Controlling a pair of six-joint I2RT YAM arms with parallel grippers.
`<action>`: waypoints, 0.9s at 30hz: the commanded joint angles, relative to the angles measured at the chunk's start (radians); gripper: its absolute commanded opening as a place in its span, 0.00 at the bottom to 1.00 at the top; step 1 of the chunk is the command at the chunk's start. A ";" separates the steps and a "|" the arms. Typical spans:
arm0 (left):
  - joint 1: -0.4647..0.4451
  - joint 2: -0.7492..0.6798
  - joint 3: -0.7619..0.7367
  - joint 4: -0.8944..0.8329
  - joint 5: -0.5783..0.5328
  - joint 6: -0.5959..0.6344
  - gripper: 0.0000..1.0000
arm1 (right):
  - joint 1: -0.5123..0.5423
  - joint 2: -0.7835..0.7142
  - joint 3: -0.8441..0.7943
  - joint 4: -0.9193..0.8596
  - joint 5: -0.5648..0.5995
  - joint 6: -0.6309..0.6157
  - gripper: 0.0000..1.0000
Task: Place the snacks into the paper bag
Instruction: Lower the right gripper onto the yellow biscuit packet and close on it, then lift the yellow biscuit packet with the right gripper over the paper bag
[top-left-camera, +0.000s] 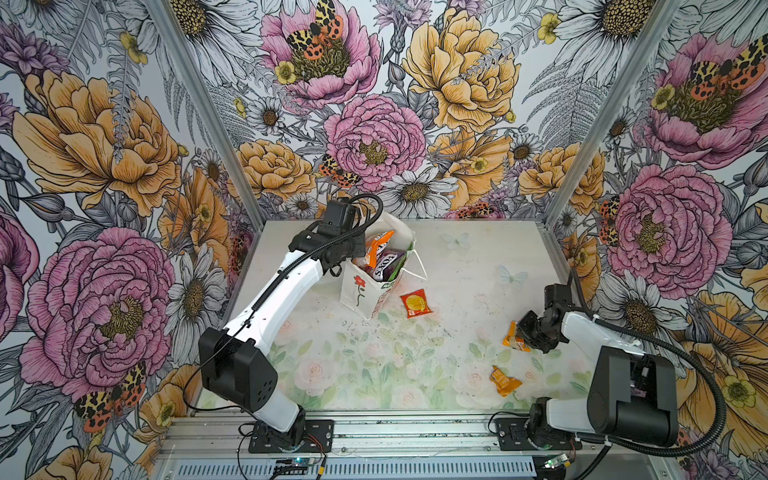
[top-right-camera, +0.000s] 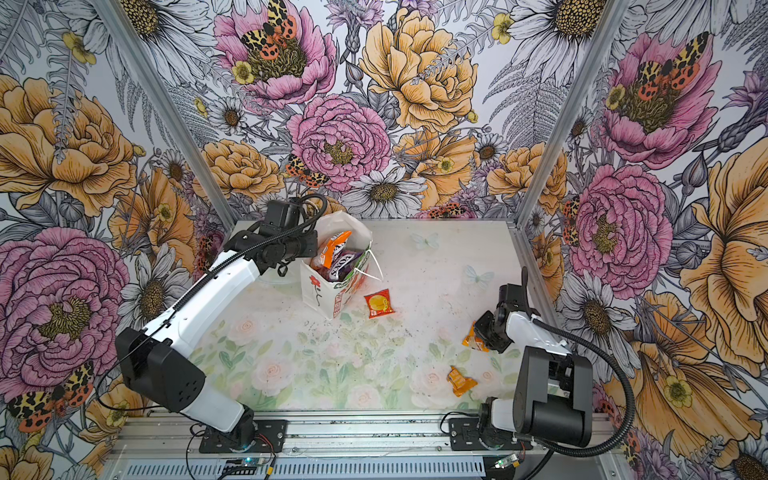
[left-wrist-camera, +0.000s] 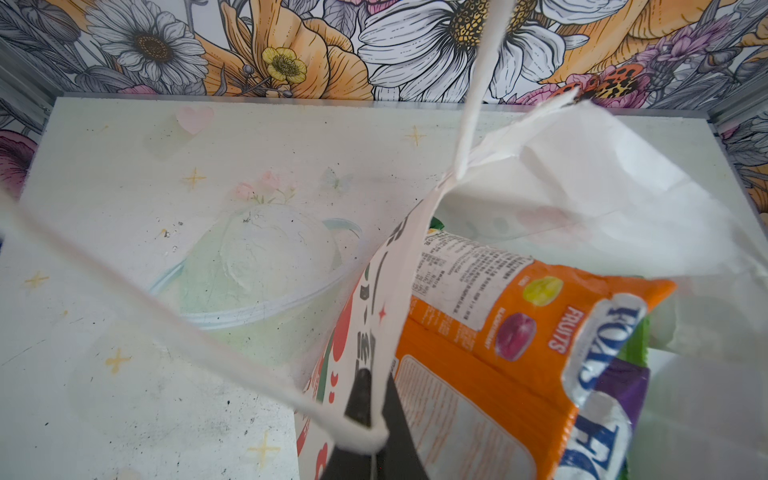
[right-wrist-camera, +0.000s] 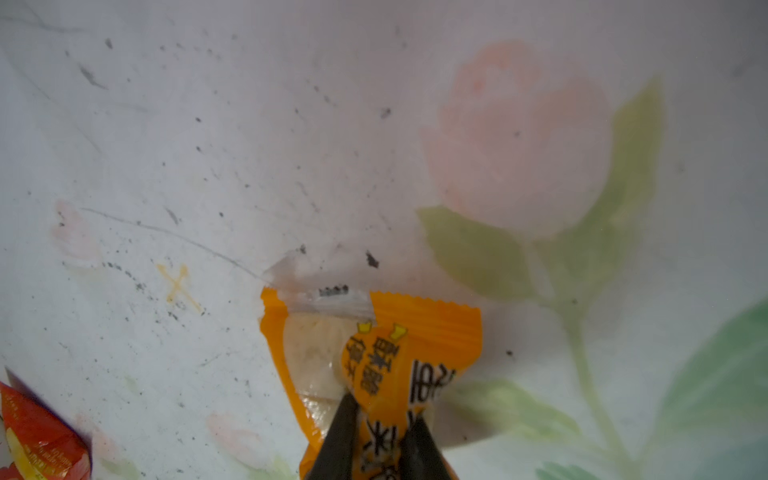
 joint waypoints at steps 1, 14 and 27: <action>-0.008 0.007 0.016 0.059 -0.021 0.023 0.00 | 0.023 0.027 -0.038 0.016 0.007 0.014 0.13; -0.008 0.008 0.015 0.058 -0.020 0.021 0.00 | 0.033 -0.226 0.010 -0.001 -0.068 0.074 0.00; -0.010 -0.005 0.017 0.059 -0.012 0.019 0.00 | 0.298 -0.221 0.439 -0.037 -0.008 0.189 0.00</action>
